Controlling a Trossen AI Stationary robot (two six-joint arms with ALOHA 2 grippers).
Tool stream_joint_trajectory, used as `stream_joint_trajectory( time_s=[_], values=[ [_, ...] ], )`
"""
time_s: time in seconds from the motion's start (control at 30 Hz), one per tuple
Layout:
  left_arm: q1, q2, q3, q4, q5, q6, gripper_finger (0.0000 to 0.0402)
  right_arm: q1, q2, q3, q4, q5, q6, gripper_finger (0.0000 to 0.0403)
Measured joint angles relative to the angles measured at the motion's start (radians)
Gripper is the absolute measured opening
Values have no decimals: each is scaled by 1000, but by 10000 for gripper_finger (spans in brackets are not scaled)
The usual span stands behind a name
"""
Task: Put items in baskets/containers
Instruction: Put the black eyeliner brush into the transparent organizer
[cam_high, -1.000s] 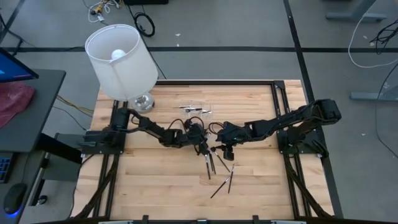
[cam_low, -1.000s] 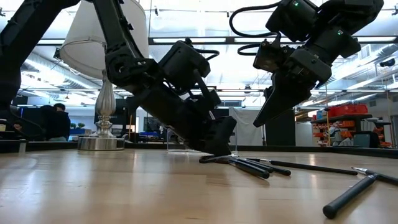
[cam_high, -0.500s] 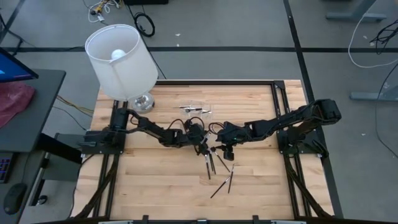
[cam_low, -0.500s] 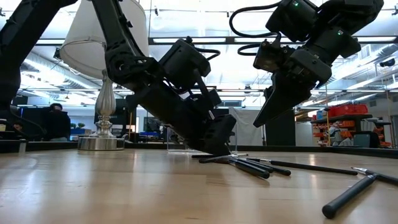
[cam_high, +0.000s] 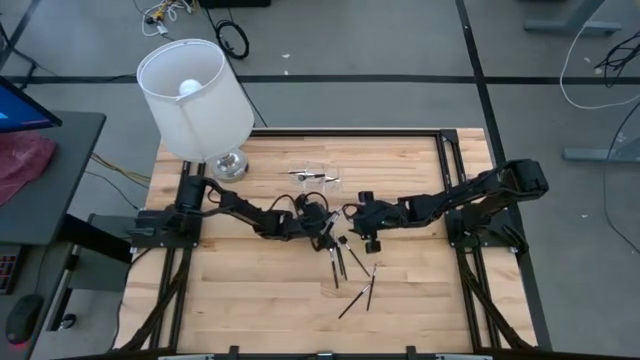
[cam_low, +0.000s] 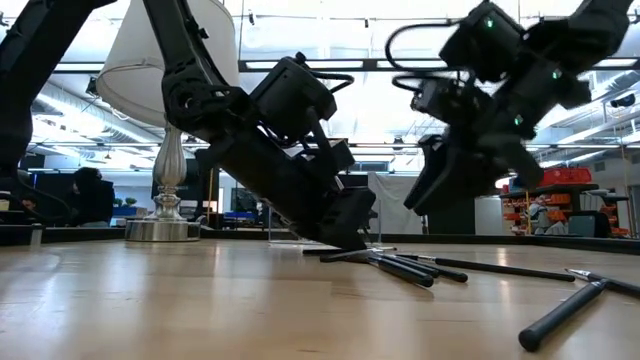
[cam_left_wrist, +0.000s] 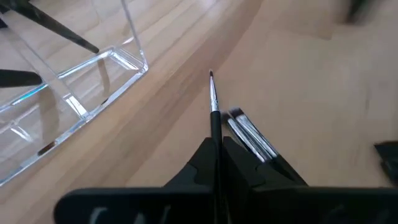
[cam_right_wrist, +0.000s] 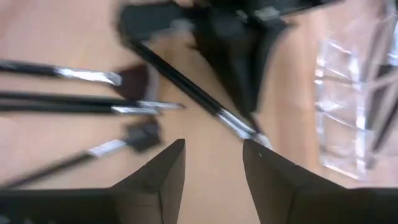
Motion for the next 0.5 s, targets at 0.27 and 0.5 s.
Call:
stream_joint_trajectory(
  time_s=[0.27, 0.5],
  values=[
    [-5, -15, 0, -5, 3, 18, 14, -128, 58, -68, 208, -64, -96, 165],
    [-5, -16, -1, 14, 4, 21, 16, -210, 182, -67, 356, -210, -120, 165]
  ],
)
